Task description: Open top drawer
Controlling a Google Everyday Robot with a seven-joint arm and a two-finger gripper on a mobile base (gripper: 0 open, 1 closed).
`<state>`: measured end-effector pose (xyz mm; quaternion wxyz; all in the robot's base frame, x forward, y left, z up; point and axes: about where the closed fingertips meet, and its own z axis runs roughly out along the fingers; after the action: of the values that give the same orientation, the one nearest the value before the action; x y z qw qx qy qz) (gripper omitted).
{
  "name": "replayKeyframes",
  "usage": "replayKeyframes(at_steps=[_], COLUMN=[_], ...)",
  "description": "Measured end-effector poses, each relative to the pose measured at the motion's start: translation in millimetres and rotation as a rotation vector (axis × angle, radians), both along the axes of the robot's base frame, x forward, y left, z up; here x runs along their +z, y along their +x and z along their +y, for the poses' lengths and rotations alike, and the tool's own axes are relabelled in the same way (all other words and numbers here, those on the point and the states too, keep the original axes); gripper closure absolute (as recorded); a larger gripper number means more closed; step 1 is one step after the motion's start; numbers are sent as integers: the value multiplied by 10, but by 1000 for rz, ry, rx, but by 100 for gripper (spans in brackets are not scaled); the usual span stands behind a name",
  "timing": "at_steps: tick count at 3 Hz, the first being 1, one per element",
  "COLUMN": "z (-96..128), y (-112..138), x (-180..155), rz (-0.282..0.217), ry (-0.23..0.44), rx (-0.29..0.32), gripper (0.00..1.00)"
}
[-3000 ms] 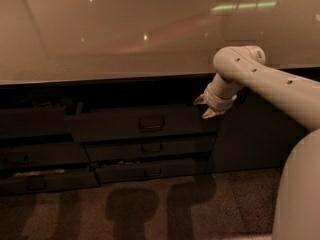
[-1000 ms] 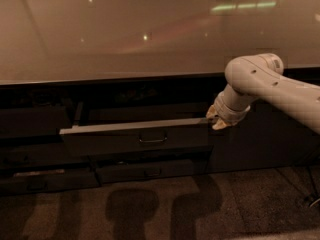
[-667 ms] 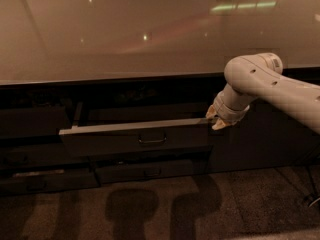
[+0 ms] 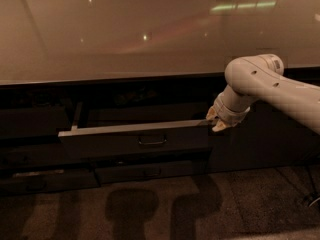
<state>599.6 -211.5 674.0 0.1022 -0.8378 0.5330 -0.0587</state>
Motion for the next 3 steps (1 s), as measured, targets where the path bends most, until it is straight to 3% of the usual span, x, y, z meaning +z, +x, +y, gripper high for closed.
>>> replayKeyframes(at_steps=[1,2,3], z=[16,179,173], y=[48,-31,-52], x=[158,634,833], rz=[-11,-55,-87], ry=[-2,-25,-30], rx=[-13,-21,-24], gripper=[100,100,100])
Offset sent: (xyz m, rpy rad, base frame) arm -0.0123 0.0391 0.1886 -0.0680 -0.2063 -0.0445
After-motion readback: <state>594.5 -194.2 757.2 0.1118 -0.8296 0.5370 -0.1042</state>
